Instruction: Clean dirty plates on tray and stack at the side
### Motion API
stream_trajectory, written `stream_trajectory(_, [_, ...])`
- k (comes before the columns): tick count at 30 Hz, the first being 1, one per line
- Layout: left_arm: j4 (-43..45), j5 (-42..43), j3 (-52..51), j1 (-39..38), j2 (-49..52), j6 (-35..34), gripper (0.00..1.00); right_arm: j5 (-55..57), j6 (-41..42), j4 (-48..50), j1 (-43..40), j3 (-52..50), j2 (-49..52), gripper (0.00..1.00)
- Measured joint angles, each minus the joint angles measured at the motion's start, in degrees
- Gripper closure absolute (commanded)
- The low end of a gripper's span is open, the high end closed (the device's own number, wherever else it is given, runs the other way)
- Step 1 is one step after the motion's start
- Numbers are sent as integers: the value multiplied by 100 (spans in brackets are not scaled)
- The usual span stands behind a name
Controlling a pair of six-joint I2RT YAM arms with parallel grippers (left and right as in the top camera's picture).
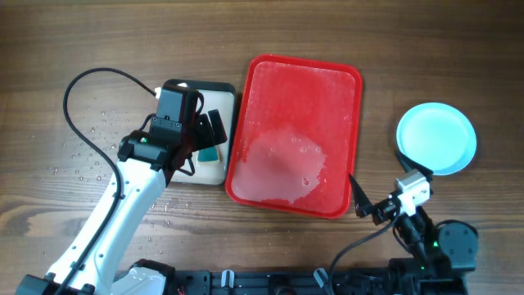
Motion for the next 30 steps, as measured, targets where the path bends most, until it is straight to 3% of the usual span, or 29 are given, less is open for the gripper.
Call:
stream_trajectory(6, [0, 0, -2, 0, 0, 0, 0, 17, -76, 1954, 0, -1268, -50, 0])
stream_trajectory(21, [37, -7, -109, -48, -186, 0, 0, 17, -92, 1932, 0, -1298, -55, 0])
stream_trajectory(25, [273, -129, -1102, -205, -2039, 22, 0, 20, -92, 1932, -2, -1298, -70, 0])
stream_trajectory(29, [2422, 264, -3027, 776, -4658, 151, 0, 20, -96, 1930, -2, -1300, -79, 0])
stream_trajectory(30, [2573, 339, -3432, 1014, -5270, 177, 0, 20, -109, 1923, -2, -1300, -81, 0])
